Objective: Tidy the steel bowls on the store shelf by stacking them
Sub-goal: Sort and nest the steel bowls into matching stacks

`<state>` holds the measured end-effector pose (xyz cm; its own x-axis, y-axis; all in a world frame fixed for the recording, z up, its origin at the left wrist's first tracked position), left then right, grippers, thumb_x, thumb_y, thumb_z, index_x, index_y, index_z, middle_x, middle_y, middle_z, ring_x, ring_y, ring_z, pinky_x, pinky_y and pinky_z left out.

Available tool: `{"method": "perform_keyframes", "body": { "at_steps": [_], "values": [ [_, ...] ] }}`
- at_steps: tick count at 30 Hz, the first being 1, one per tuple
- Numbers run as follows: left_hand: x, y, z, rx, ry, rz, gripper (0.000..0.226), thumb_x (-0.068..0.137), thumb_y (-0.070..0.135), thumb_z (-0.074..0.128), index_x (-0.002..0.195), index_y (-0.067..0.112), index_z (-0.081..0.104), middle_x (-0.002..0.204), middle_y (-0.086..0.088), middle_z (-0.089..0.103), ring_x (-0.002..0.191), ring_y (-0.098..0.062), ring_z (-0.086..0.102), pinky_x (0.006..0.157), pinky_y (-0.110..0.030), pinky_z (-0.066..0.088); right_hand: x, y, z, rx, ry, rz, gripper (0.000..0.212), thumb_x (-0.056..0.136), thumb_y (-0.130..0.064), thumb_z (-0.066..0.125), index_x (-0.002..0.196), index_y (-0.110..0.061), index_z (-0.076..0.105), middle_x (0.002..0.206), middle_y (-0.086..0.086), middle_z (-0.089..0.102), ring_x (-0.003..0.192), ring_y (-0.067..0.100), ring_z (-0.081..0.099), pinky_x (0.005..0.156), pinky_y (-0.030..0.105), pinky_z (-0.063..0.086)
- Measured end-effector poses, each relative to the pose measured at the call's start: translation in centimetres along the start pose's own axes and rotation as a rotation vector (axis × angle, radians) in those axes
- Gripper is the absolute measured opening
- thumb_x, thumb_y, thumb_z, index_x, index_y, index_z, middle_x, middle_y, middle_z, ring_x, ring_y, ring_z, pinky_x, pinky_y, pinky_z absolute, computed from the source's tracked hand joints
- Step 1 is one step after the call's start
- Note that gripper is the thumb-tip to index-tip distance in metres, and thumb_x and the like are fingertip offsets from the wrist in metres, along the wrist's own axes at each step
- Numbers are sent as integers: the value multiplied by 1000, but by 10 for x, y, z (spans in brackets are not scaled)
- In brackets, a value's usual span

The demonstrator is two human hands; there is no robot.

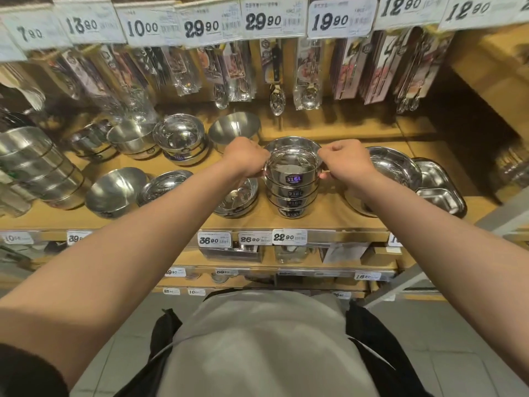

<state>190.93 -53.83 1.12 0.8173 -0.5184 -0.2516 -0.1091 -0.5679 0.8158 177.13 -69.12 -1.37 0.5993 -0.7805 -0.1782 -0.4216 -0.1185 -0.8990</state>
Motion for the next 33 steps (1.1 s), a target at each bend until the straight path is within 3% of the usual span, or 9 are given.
{"method": "perform_keyframes", "body": {
  "at_steps": [2, 7, 10, 14, 19, 25, 27, 29, 33],
  "values": [
    [0, -1, -1, 6, -4, 4, 20, 95, 13, 60, 108, -1, 67, 96, -14, 67, 79, -24, 68, 76, -35, 63, -2, -2, 0, -13, 1, 1, 30, 96, -20, 59, 71, -8, 72, 85, -7, 73, 64, 21, 76, 40, 17, 45],
    [3, 0, -2, -15, 6, 21, 25, 95, 12, 60, 111, -6, 67, 90, -11, 66, 76, -23, 66, 79, -39, 63, -4, -2, 0, -8, 15, -5, 30, 95, -19, 60, 66, -16, 68, 76, -8, 70, 62, 19, 76, 42, 17, 46],
    [2, -1, -3, -46, -1, -2, 14, 97, 13, 61, 97, 2, 69, 86, -7, 66, 66, -19, 62, 78, -38, 61, -3, -1, 1, -22, 7, 12, 28, 96, -22, 59, 68, -20, 67, 74, -6, 68, 55, 13, 71, 46, 20, 49],
    [0, -3, -3, -166, -11, -49, 14, 99, 11, 56, 87, 6, 62, 87, -5, 61, 60, -17, 59, 80, -38, 61, -3, -1, -1, -17, -31, 28, 22, 97, -23, 57, 80, -18, 71, 71, -4, 64, 61, 14, 68, 48, 22, 51],
    [-2, -3, -4, -248, -42, -87, 12, 101, 7, 54, 95, 2, 63, 96, -7, 59, 63, -17, 63, 75, -33, 61, -2, -2, -1, -10, 4, 18, 23, 97, -18, 59, 87, -4, 75, 76, 2, 70, 49, 5, 65, 48, 20, 53],
    [-8, 0, -4, -278, -38, -106, 12, 102, 5, 52, 97, 4, 62, 88, -3, 59, 64, -16, 63, 73, -35, 62, -1, -5, -2, -73, 31, -16, 27, 95, -15, 58, 88, 7, 69, 71, 8, 67, 49, 6, 64, 52, 24, 55],
    [-11, 0, -4, -266, -38, -105, 11, 101, 5, 53, 98, 6, 63, 88, -8, 61, 70, -20, 64, 80, -42, 62, 0, -6, -3, -98, 32, -23, 28, 96, -16, 57, 92, 9, 69, 74, 8, 66, 53, 8, 67, 58, 27, 61],
    [-14, 1, -4, -257, -35, -112, 11, 100, 5, 54, 96, 6, 64, 88, -10, 60, 69, -21, 63, 85, -46, 61, 1, -7, -3, -107, 25, -22, 29, 97, -17, 58, 93, 9, 69, 80, 17, 72, 60, 13, 71, 70, 38, 65],
    [-16, 3, -8, -274, -62, -124, 12, 101, 4, 55, 92, 5, 63, 92, -14, 61, 69, -19, 62, 87, -46, 60, -4, -8, -2, -113, 38, 19, 28, 97, -19, 58, 88, 2, 75, 92, 17, 76, 59, 16, 70, 64, 36, 60]
  ]
}}
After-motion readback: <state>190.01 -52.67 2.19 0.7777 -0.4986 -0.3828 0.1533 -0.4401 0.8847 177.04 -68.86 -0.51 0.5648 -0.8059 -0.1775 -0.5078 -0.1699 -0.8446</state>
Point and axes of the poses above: each hand's wrist, its own x-axis towards the middle knuckle, its own z-axis out of the palm, y = z × x, the point moved 2 cm from there along x, towards the middle knuckle
